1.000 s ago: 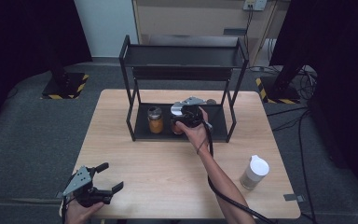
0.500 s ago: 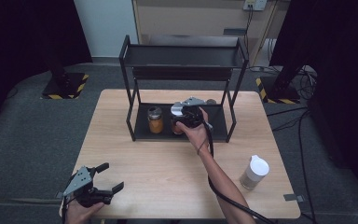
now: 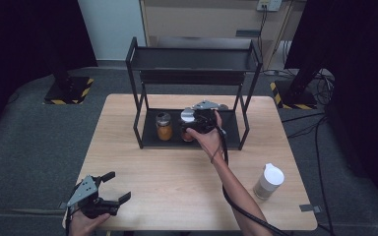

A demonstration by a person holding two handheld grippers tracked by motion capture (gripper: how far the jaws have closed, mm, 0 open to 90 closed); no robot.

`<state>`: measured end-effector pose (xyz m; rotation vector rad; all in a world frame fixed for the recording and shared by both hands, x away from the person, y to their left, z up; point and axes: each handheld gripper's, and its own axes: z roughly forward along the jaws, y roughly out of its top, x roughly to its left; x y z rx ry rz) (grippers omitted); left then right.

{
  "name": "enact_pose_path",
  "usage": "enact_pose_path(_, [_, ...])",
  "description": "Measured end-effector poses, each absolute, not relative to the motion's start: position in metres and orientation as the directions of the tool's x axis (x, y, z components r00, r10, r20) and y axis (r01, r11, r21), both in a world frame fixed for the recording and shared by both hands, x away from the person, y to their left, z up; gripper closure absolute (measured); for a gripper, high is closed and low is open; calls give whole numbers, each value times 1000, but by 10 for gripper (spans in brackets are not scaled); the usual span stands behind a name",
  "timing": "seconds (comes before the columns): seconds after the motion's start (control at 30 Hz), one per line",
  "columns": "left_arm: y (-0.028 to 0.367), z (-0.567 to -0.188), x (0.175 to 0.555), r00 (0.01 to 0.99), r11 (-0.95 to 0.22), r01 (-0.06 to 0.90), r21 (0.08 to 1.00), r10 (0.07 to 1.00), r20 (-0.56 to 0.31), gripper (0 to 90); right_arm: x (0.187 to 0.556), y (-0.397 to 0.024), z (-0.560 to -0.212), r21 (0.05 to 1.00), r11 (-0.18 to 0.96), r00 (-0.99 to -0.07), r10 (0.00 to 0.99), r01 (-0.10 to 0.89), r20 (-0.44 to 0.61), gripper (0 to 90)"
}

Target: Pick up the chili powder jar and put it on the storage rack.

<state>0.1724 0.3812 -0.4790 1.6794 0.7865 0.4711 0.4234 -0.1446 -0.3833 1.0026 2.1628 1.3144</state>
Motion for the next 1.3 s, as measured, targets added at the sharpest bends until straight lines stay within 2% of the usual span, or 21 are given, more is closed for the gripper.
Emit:
enact_pose_path(0.23, [381, -479, 172, 691, -109, 251, 962, 716, -99, 16, 416, -154, -365, 892, 274, -667, 744, 361, 41, 67])
enact_pose_path(0.47, [381, -479, 173, 693, -113, 251, 961, 714, -97, 16, 400, -164, -343, 904, 292, -696, 718, 313, 9, 64])
enact_pose_path(0.67, [380, -478, 173, 694, -116, 252, 961, 713, -96, 17, 388, -178, -327, 912, 282, -722, 692, 298, 22, 62])
enact_pose_path(0.87, [380, -478, 173, 694, -118, 253, 960, 713, -95, 17, 370, -187, -312, 914, 312, -742, 670, 260, -17, 62])
enact_pose_path(1.1, [380, -478, 173, 694, -118, 253, 960, 713, -95, 17, 359, -209, -302, 921, 283, -775, 632, 267, 30, 62])
enact_pose_path(1.3, [380, -478, 173, 693, -119, 254, 960, 715, -95, 16, 343, -227, -295, 926, 287, -781, 624, 247, 15, 59])
